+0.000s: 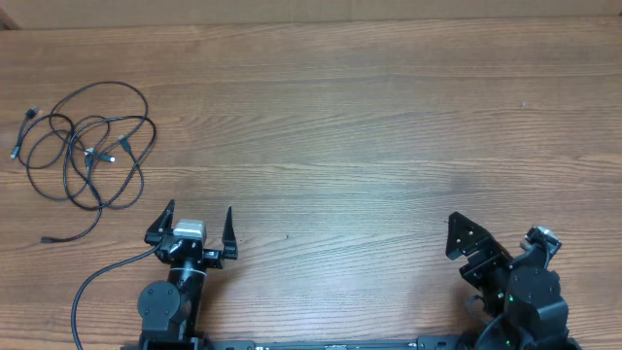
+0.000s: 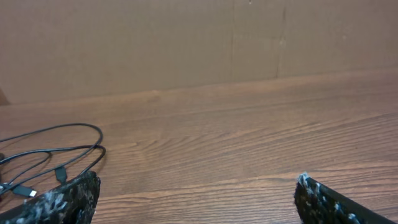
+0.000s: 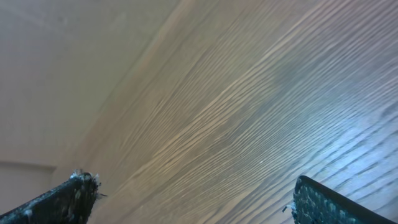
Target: Untangle cables
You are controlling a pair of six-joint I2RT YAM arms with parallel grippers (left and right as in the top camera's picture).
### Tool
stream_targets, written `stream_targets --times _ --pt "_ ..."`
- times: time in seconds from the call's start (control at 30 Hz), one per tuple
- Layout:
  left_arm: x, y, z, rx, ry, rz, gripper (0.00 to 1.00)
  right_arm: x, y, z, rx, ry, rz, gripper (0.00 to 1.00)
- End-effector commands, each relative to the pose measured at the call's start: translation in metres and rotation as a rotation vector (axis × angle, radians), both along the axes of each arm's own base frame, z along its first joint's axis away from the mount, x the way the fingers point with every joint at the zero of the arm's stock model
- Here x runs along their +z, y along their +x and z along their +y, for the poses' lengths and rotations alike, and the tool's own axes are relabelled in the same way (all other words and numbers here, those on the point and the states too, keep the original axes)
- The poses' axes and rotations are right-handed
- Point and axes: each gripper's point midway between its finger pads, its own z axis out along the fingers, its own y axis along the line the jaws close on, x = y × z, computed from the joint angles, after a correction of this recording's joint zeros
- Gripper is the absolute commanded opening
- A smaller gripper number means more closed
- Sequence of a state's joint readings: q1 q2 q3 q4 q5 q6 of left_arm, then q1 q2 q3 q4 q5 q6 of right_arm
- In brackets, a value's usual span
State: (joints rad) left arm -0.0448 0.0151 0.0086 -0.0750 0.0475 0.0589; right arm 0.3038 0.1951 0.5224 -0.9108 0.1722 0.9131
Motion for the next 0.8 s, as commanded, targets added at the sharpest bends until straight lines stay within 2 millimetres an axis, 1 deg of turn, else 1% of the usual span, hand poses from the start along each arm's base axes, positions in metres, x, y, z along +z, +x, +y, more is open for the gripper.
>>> stream_targets --times 0.0,0.2,0.5,0.77 --pt "0.001 0.0 0.002 0.009 -0.003 -0.007 0.99 -0.008 -0.001 -0.011 -0.057 0.003 -0.019 1.0" --pt "0.001 0.0 0.002 0.009 -0.003 -0.007 1.0 -0.023 -0.002 -0.021 -0.106 0.002 -0.02 1.0" --pt "0.001 0.0 0.002 0.009 -0.003 -0.007 1.0 -0.048 -0.002 -0.021 -0.109 -0.001 -0.008 1.0" --pt "0.001 0.0 0.002 0.009 -0.003 -0.007 1.0 -0.071 -0.002 -0.025 -0.129 -0.014 0.044 1.0"
